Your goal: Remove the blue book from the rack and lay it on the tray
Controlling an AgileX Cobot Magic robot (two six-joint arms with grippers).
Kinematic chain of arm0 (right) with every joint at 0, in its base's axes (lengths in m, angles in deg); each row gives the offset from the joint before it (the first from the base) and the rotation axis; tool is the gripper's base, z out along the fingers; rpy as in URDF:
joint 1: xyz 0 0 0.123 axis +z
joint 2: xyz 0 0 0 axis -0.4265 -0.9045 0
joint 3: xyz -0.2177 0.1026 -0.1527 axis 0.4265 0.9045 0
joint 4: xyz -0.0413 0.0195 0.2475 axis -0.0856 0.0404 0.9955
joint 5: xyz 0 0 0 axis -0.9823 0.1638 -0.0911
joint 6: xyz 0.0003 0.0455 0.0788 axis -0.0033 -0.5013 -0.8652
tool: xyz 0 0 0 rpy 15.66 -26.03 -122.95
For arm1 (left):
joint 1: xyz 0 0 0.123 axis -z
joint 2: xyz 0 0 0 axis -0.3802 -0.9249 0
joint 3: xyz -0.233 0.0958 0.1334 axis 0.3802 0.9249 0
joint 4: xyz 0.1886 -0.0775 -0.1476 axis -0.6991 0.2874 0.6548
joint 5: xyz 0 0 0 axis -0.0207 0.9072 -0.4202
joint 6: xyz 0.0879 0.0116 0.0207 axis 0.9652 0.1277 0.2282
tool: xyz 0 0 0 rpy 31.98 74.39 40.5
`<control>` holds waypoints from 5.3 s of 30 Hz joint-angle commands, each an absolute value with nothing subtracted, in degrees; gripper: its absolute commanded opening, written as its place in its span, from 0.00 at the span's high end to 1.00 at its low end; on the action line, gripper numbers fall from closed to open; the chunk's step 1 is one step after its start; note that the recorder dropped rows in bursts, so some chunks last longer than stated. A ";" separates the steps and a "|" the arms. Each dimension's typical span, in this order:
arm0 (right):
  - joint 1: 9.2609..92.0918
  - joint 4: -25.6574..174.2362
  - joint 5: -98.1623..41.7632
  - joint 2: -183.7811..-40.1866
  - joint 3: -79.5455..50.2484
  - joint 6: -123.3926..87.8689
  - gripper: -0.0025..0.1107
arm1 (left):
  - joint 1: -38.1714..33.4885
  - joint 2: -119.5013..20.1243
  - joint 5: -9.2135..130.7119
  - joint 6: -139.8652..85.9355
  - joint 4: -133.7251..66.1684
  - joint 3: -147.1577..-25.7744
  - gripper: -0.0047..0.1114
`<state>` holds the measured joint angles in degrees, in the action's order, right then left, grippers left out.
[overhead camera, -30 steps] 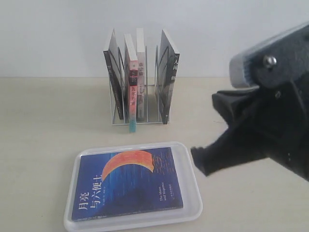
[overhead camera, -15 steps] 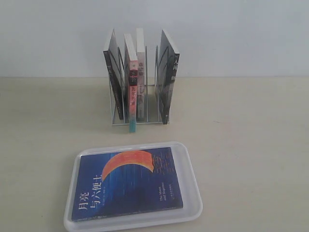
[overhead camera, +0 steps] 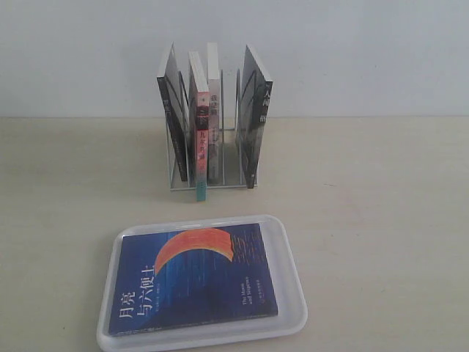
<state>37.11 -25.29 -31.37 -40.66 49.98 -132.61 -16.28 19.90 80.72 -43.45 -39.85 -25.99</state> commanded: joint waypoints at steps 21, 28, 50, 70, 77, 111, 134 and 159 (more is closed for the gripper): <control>36.64 -16.54 -33.74 -40.19 50.25 -127.40 0.98 | -16.41 20.12 80.49 -43.33 -39.84 -25.77 0.92; 36.64 37.00 -34.03 -40.19 50.25 -69.90 0.98 | -16.41 20.12 80.49 -43.33 -39.84 -25.77 0.92; 36.64 74.29 -42.06 -40.19 50.25 -24.23 0.98 | -16.41 20.12 80.49 -43.33 -39.84 -25.77 0.92; 35.09 73.84 -48.26 -40.19 50.25 -23.96 0.98 | -16.41 20.12 80.38 -43.33 -39.84 -25.77 0.92; 29.17 73.84 -48.26 -40.19 50.25 -23.96 0.98 | -16.41 20.12 80.48 -43.33 -39.84 -25.77 0.92; 24.79 73.84 -48.26 -40.19 50.25 -23.96 0.98 | -16.41 20.12 80.48 -43.33 -39.84 -25.77 0.92; 24.81 73.84 -47.75 -40.19 50.25 -23.96 0.98 | -16.41 20.12 80.48 -43.33 -39.84 -25.77 0.92; 24.81 73.84 -47.75 -40.19 50.25 -24.09 0.98 | -16.41 20.12 80.48 -43.33 -39.84 -25.77 0.92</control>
